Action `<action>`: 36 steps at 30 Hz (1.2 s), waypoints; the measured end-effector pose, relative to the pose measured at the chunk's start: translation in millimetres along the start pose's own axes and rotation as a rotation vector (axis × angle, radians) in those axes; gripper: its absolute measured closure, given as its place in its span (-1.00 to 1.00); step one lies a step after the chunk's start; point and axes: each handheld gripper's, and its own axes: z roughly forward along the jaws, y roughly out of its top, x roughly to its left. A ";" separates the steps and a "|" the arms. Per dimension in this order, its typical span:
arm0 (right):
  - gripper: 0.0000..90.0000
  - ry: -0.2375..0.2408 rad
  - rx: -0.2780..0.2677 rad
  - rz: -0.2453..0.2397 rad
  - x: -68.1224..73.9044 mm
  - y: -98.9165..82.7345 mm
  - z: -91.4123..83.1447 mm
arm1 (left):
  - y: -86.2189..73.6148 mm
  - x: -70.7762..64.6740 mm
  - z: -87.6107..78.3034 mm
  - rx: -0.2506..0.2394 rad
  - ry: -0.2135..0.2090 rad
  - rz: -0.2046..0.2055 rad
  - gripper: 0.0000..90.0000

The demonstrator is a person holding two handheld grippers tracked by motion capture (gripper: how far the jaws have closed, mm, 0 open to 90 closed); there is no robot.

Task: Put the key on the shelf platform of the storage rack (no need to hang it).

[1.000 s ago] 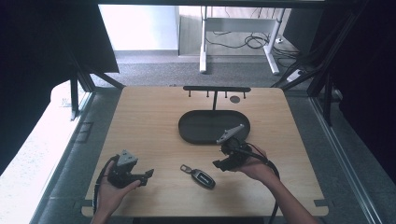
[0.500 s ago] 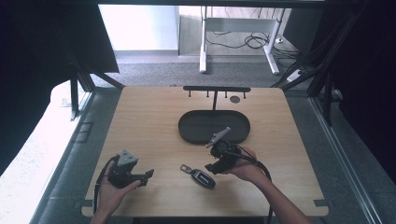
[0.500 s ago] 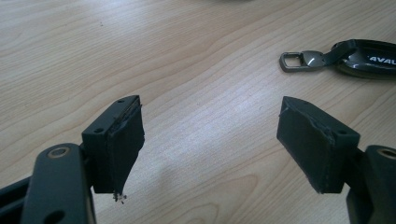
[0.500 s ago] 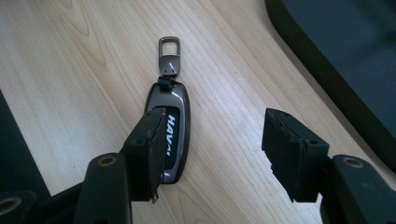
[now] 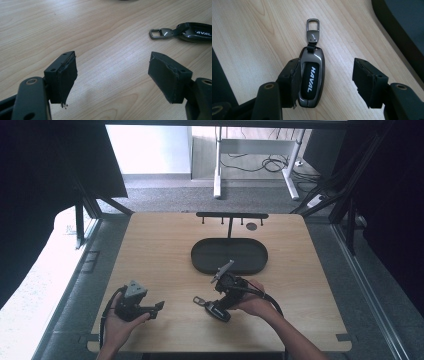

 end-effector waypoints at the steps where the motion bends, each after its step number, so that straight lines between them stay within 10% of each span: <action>1: -0.09 0.003 0.003 0.000 0.9 0.4 1.5 | 0.0 0.0 0.0 0.000 0.000 0.000 -0.48; 36: 0.05 0.027 0.152 -0.014 11.9 -4.1 60.3 | -0.9 0.3 3.2 0.010 -0.001 0.006 -0.48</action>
